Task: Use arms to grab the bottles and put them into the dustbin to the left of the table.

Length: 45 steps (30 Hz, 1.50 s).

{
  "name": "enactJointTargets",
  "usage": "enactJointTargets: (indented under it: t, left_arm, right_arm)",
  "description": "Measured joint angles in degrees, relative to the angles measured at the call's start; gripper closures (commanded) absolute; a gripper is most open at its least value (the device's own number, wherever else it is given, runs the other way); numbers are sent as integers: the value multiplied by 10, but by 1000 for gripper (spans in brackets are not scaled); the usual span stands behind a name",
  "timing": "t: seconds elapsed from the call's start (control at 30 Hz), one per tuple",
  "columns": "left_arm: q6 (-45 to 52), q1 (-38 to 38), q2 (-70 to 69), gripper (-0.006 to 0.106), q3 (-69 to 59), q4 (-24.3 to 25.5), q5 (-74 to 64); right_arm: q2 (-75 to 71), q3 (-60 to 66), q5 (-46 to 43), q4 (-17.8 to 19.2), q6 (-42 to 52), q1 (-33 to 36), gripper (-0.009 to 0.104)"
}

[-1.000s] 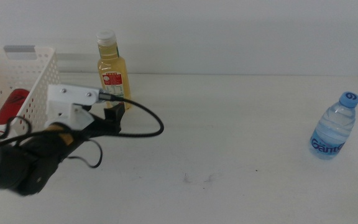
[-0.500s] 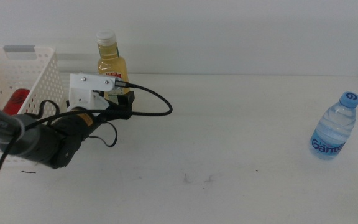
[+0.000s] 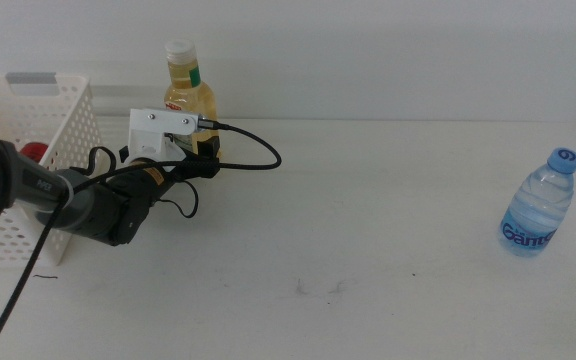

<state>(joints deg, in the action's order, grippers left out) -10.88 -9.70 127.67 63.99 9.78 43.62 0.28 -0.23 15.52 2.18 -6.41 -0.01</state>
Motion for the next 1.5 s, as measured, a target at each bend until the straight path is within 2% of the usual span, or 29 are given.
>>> enactJointTargets:
  t: [0.17, 0.43, 0.53, 0.77, 1.27, 1.33, 1.4, 1.5]
  left_arm:
    - [-12, 6, 3, 7, 4, 18, -14]
    - [-133, 55, -6, 7, 5, 191, -14]
    - [-151, 70, -6, 7, 5, 222, -1]
    - [-156, 73, 3, 7, 14, 224, 41]
    - [-159, 64, 92, 8, 126, 229, 58]
    - [-159, 61, 100, 13, 136, 228, 56]
    - [-159, 59, 103, 24, 143, 228, 49]
    - [-163, 58, 103, 55, 146, 223, 43]
  right_arm:
    - [0, 0, 0, 0, 0, 0, 14]
    - [0, 0, 0, 0, 0, 0, 14]
    - [0, 0, 0, 0, 0, 0, 14]
    - [0, 0, 0, 1, 0, 0, 14]
    - [0, 0, 0, 1, 0, 0, 14]
    - [0, 0, 0, 1, 0, 0, 14]
    - [0, 0, 0, 1, 0, 0, 14]
    - [0, 0, 0, 1, 0, 0, 14]
